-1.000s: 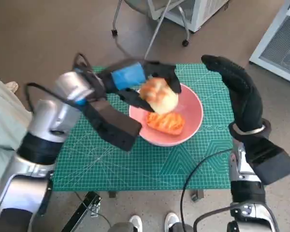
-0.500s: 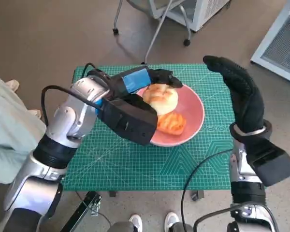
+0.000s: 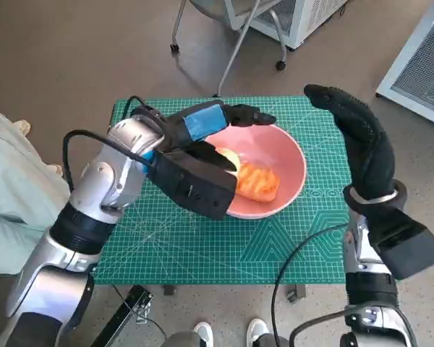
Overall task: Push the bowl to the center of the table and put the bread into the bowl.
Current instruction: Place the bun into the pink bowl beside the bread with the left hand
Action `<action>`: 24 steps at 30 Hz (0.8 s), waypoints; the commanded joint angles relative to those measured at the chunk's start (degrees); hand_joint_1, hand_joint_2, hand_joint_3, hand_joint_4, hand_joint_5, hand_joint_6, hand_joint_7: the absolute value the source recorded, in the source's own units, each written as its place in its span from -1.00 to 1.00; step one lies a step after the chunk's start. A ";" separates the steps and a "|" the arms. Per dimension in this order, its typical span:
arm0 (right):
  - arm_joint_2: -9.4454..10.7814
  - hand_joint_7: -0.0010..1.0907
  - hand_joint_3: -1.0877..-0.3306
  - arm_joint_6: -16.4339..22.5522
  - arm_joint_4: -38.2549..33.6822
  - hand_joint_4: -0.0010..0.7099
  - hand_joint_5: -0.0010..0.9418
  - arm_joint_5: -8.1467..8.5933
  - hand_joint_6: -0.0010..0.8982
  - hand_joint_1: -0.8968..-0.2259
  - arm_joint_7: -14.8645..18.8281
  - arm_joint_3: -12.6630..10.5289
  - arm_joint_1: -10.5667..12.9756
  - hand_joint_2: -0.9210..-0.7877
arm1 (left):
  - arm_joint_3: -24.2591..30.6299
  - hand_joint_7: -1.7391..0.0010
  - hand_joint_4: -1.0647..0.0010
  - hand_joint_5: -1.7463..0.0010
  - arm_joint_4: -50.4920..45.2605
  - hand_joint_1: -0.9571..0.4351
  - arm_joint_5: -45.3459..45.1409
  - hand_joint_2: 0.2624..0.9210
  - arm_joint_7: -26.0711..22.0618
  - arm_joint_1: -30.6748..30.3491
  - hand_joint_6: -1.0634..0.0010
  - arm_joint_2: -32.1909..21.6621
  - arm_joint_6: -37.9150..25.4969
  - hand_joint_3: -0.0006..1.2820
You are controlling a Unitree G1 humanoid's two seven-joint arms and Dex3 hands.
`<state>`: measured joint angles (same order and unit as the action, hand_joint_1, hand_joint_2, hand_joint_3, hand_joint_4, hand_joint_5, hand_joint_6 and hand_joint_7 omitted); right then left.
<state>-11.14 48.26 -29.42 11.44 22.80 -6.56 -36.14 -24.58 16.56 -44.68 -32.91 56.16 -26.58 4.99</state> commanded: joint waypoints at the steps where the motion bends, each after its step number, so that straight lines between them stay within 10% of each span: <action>1: -0.12 0.39 0.07 -0.73 -0.51 -0.04 -1.00 -0.27 -0.83 -0.12 -0.42 -0.12 0.54 -1.00 | 0.48 0.95 0.36 0.99 -1.01 0.36 0.90 0.82 -0.40 -0.59 -0.07 -0.29 -0.59 -1.00; 13: -0.17 0.40 0.07 -1.34 -0.28 -0.04 -1.00 -0.67 -0.84 -0.10 -1.19 -0.23 -0.26 -1.00 | 8.41 0.92 0.11 0.95 -1.37 0.41 13.85 0.83 -1.03 -2.54 -0.25 -0.67 1.07 -0.99; 24: 0.34 0.38 0.04 -2.14 -1.45 0.01 -0.98 -3.22 -0.82 -0.09 -6.55 -1.67 -2.17 -1.00 | 23.56 0.93 0.08 0.97 -5.15 0.37 30.67 0.87 18.93 -15.64 -0.19 8.31 10.01 -0.99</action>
<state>-11.16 47.13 -30.21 9.36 18.39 -7.68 -38.29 -3.29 12.89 -15.63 -19.11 44.48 -20.67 12.72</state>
